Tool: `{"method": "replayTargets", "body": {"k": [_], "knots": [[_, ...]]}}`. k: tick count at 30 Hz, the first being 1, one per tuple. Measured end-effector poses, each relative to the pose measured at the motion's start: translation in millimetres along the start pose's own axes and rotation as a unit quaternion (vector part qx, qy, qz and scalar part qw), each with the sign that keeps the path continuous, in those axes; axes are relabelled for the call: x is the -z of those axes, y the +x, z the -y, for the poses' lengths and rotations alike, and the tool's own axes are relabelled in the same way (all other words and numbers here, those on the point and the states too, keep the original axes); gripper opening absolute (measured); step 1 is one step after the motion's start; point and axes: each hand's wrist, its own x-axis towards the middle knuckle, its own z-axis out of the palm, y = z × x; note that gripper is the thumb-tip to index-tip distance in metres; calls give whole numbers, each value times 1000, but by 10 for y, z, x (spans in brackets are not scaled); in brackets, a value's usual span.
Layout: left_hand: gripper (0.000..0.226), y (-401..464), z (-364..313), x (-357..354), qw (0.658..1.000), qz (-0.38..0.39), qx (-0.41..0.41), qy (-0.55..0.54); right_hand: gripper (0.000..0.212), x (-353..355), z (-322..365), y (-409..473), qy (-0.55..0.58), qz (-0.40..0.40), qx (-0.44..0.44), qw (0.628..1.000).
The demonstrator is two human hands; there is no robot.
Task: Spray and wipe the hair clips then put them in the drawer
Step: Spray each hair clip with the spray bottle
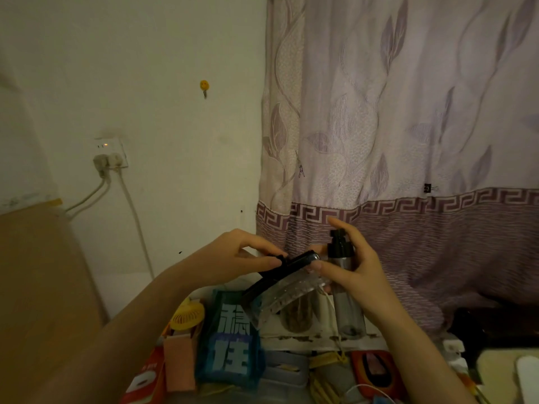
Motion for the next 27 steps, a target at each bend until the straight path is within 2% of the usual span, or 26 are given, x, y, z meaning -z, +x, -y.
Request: {"method": "replayTargets", "body": {"k": [6, 13, 20, 27], "knots": [[21, -31, 83, -112, 994, -72, -8, -84, 78, -4, 34, 1, 14, -51, 5, 999], [23, -61, 119, -147, 972, -200, -27, -117, 77, 27, 44, -48, 11, -85, 42, 995], [20, -74, 164, -195, 948, -282, -15, -150, 42, -70, 26, -143, -26, -26, 87, 996], [18, -113, 188, -281, 937, -294, -8, -189, 25, -176, 6, -165, -122, -76, 127, 981]]}}
